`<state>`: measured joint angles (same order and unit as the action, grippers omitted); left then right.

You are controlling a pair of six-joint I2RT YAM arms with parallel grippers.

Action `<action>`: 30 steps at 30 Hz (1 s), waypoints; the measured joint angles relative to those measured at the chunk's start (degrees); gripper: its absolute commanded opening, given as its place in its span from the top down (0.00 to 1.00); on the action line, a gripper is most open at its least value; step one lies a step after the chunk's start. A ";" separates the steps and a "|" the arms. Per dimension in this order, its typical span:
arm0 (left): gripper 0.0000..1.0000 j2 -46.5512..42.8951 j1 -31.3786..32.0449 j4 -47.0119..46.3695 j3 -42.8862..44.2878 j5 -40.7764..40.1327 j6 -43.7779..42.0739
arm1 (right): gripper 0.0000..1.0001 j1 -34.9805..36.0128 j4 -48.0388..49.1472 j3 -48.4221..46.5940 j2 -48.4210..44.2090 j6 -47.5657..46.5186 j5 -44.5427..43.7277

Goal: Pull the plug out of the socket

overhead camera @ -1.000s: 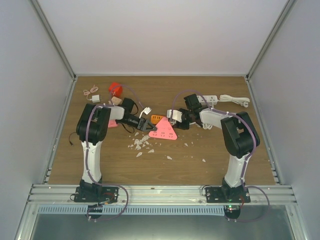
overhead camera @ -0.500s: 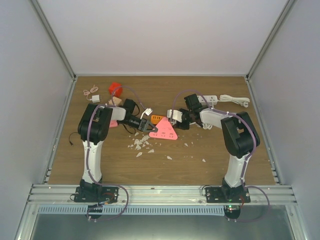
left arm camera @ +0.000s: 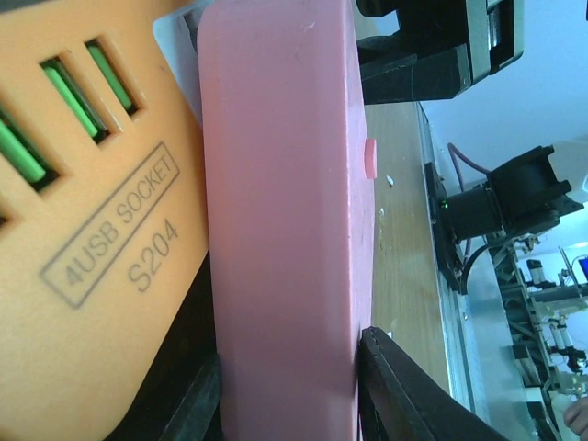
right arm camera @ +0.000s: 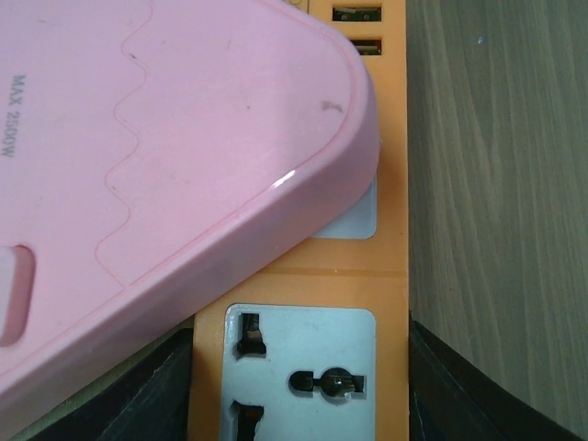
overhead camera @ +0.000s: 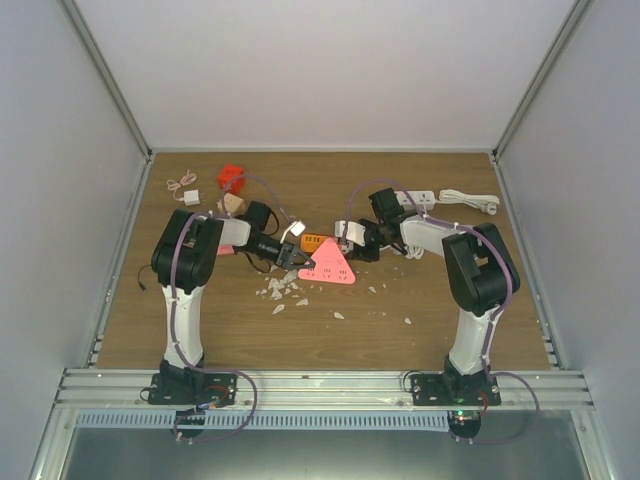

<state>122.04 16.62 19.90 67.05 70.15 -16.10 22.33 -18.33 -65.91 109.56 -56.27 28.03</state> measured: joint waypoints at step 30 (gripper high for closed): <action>1.00 -8.76 2.40 -8.46 -7.63 -7.67 1.01 | 0.84 -1.38 -3.30 -1.05 0.04 -1.16 4.15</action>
<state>113.27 19.03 11.44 59.42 62.48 -15.09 20.95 -21.63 -66.96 109.60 -57.43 32.18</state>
